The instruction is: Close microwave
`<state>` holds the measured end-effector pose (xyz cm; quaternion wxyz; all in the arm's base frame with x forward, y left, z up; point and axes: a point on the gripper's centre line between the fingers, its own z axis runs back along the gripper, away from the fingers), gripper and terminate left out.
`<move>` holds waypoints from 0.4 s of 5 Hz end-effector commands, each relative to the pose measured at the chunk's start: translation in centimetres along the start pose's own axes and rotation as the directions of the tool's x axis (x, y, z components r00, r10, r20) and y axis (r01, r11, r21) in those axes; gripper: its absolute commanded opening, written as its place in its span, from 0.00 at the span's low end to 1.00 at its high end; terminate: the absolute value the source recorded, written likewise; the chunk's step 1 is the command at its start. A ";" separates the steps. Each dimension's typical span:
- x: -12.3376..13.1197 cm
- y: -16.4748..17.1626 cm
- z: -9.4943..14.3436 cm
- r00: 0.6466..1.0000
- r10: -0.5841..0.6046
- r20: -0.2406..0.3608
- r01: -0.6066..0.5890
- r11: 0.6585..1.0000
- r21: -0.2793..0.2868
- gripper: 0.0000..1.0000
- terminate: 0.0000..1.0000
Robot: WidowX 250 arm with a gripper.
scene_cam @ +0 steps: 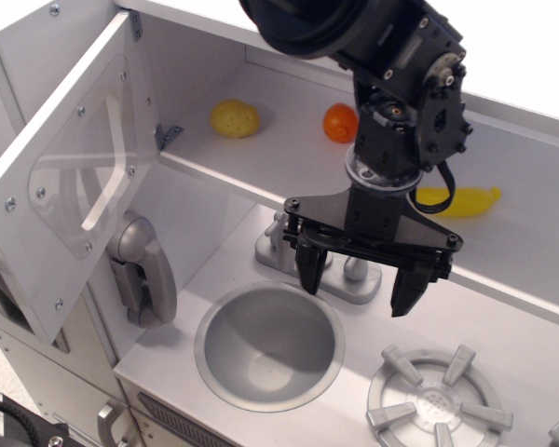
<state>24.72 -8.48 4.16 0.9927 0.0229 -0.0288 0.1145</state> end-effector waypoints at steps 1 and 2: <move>0.0 0.0 0.0 1.000 0.000 0.000 0.000 1.000 0.000 1.00 0.00; -0.4 1.1 5.0 1.000 0.003 0.005 -0.003 0.998 -0.064 1.00 0.00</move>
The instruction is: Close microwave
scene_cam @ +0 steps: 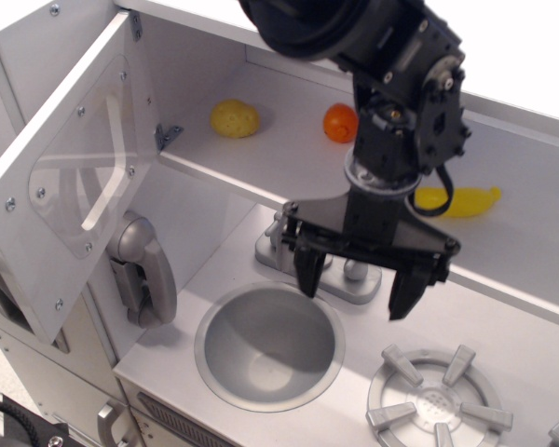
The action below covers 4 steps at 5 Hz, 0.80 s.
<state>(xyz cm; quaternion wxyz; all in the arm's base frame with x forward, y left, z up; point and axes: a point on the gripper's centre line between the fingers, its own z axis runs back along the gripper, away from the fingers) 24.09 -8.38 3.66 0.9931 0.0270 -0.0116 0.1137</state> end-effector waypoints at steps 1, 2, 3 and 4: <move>-1.2 3.2 10.3 0.998 -0.004 0.068 0.012 0.993 -0.116 1.00 0.00; -2.1 6.5 13.9 0.995 -0.014 0.103 0.032 0.985 -0.171 1.00 0.00; -2.8 10.0 14.8 0.992 -0.004 0.125 0.025 0.986 -0.162 1.00 0.00; -2.2 13.5 13.5 0.993 0.005 0.118 0.012 0.990 -0.142 1.00 0.00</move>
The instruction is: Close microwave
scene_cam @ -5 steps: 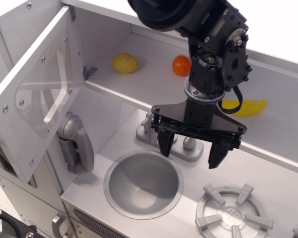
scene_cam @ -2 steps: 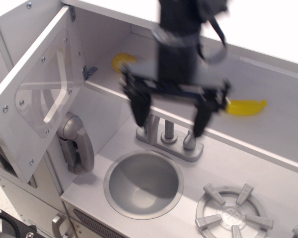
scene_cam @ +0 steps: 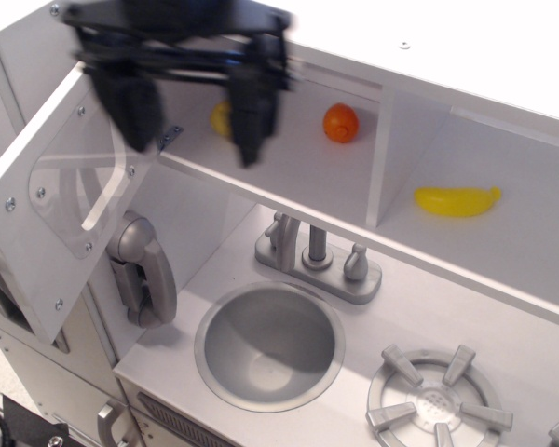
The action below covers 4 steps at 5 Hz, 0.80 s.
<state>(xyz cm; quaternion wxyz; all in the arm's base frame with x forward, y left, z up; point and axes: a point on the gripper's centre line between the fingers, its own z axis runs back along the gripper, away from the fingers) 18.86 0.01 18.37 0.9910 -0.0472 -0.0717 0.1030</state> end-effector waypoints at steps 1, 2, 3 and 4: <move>0.8 6.3 -1.4 1.000 -0.005 0.026 0.004 0.999 0.046 1.00 0.00; 1.1 9.4 -1.8 1.000 -0.006 0.030 0.004 0.998 0.062 1.00 0.00; 0.7 10.5 -2.2 1.000 -0.015 -0.004 0.016 0.997 0.069 1.00 0.00; 0.8 10.8 -2.2 1.000 -0.013 0.003 0.013 0.997 0.079 1.00 0.00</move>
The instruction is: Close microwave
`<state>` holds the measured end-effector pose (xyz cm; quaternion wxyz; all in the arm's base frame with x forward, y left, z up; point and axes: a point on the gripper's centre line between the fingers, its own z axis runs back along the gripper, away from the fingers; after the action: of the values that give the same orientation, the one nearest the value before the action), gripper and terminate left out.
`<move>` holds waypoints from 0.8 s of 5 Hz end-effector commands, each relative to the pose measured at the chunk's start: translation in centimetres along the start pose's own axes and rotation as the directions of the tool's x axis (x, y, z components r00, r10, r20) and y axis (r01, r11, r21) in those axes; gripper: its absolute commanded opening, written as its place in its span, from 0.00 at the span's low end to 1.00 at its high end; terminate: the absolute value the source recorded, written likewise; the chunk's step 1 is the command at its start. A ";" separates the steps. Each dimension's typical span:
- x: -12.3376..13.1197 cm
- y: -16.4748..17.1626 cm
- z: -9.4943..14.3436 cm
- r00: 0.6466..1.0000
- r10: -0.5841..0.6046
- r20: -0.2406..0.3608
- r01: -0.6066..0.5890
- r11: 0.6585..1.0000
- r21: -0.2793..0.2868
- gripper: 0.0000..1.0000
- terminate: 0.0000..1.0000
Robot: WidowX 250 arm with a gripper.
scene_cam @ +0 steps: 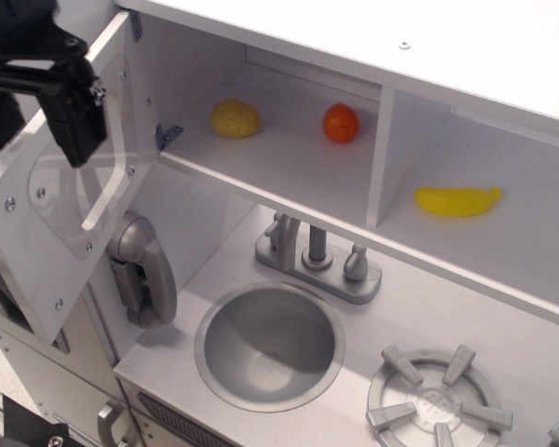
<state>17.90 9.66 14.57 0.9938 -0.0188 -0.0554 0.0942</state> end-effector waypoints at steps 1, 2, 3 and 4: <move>0.2 0.5 -0.6 1.000 0.018 0.008 -0.018 1.000 0.021 1.00 0.00; 0.8 -0.4 -2.4 0.999 0.045 0.002 -0.045 0.999 -0.001 1.00 0.00; 1.5 -2.0 -3.6 0.997 0.077 0.019 -0.077 0.997 -0.026 1.00 0.00; 2.1 -4.2 -3.6 0.996 0.088 0.009 -0.088 0.995 -0.048 1.00 0.00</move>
<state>20.81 5.23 10.68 0.9878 -0.0503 -0.0449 0.1401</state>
